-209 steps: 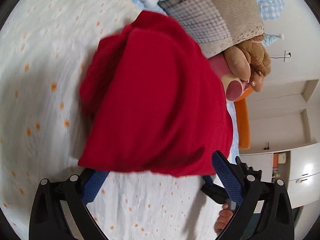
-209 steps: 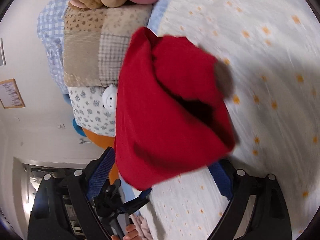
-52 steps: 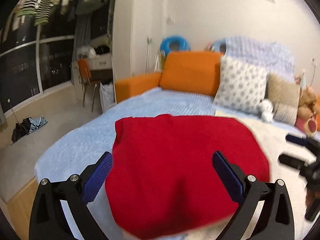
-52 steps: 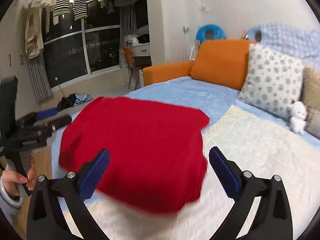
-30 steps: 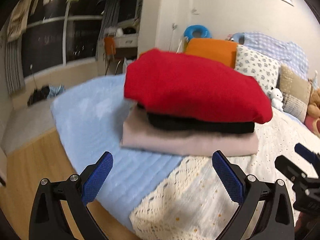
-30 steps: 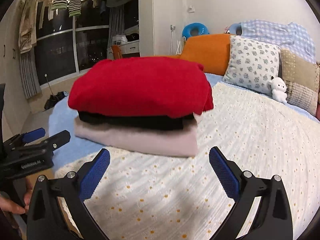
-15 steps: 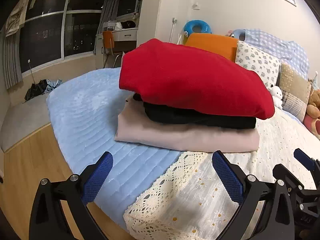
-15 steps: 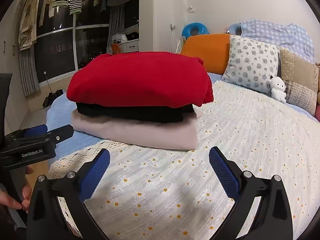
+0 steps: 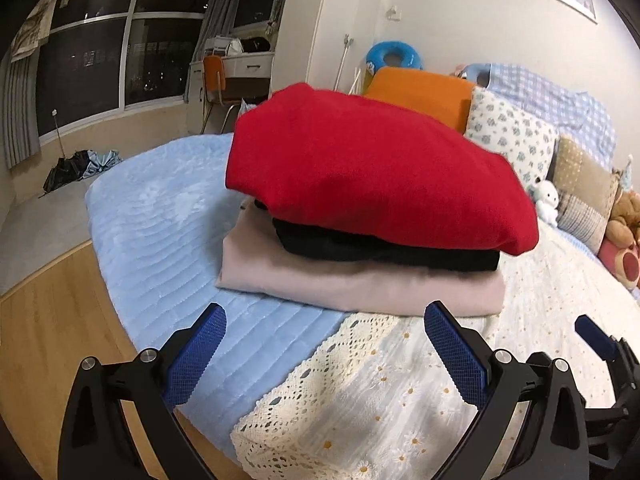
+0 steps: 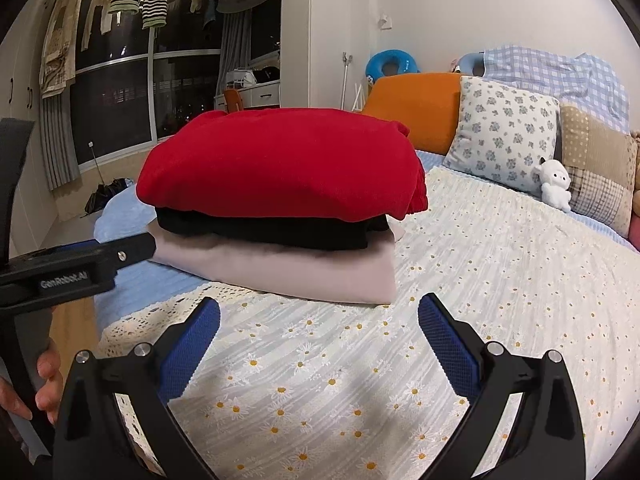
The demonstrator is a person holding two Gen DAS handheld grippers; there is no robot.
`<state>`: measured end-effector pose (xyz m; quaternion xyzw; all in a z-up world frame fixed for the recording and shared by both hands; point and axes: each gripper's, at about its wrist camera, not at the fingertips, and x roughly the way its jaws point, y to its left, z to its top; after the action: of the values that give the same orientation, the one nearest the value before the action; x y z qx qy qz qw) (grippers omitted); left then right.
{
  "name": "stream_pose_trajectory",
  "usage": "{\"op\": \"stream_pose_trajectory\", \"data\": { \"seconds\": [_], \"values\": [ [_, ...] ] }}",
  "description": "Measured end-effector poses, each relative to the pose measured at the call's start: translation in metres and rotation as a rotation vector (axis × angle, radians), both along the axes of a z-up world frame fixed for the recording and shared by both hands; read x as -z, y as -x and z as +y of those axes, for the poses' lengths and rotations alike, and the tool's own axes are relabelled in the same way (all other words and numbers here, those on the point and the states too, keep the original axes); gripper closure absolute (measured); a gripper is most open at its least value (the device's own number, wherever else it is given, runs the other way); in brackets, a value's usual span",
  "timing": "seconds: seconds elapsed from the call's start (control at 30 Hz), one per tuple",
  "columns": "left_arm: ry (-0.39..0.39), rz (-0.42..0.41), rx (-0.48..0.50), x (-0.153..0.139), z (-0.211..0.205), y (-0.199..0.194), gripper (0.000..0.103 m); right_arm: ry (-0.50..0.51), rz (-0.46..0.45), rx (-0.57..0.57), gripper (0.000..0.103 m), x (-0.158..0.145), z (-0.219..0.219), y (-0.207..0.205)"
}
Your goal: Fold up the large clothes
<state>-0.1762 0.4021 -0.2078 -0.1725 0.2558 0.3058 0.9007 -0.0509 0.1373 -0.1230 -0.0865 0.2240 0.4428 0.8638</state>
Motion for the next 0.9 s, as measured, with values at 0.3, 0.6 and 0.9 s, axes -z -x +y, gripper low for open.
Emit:
{"op": "stream_pose_trajectory", "data": {
  "seconds": [0.3, 0.6, 0.9],
  "values": [
    [-0.056, 0.069, -0.001, 0.012, -0.014, -0.004, 0.002, 0.009, 0.013, -0.013, 0.005, 0.005, 0.003, 0.002],
    [-0.110, 0.091, 0.055, 0.013, -0.031, -0.012, 0.002, 0.009, 0.013, -0.010, 0.005, 0.006, 0.003, 0.002],
    [-0.138, 0.096, 0.060, 0.015, -0.034, -0.013, 0.002, 0.006, 0.027, -0.001, 0.005, 0.010, 0.002, 0.001]
  ]
}}
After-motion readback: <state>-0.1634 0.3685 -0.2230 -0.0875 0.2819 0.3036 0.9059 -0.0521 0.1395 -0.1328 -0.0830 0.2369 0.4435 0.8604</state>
